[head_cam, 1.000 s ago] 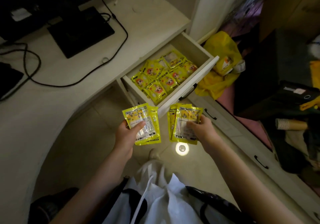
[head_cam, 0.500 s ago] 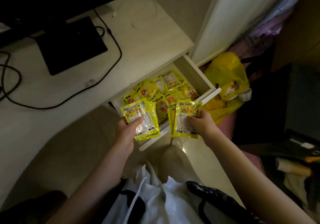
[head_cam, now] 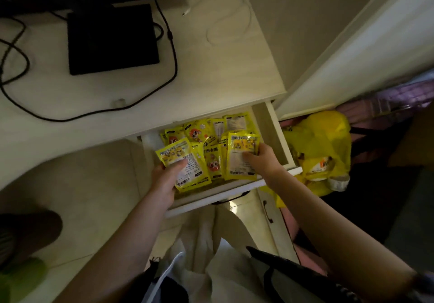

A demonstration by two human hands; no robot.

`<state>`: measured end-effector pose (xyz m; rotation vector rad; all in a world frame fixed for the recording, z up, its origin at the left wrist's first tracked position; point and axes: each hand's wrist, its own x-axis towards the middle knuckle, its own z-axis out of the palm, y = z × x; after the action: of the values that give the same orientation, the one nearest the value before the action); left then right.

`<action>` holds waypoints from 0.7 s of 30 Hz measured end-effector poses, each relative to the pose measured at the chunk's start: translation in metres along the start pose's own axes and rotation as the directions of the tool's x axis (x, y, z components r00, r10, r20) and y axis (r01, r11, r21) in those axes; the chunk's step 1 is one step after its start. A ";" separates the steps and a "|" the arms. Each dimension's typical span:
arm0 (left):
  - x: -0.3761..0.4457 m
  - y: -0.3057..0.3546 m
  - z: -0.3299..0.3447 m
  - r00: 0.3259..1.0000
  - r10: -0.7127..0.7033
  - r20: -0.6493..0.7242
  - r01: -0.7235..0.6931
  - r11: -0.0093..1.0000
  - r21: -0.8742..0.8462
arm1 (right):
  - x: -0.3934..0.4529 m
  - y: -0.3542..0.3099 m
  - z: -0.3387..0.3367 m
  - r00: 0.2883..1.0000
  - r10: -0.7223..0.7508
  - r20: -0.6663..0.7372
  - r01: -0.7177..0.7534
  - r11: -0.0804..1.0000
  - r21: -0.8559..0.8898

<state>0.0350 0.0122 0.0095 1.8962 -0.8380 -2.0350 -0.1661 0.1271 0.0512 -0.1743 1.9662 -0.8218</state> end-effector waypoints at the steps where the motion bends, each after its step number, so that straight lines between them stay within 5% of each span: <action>1: 0.007 -0.001 0.001 1.000 -0.010 -0.016 0.010 1.000 0.009 | 0.007 -0.003 0.002 1.000 -0.002 0.020 0.003 1.000 -0.027; 6: 0.033 -0.007 0.007 0.998 -0.047 -0.052 0.050 0.996 0.075 | 0.045 -0.005 0.013 0.997 0.023 0.067 -0.010 0.982 -0.190; 21: 0.083 -0.033 0.000 0.957 -0.249 -0.150 0.272 0.949 0.161 | 0.095 0.025 0.041 0.977 0.150 0.151 -0.100 0.950 -0.297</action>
<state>0.0309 -0.0058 -0.0777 2.3220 -0.7989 -2.0096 -0.1775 0.0851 -0.0461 -0.2790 1.9028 -0.4197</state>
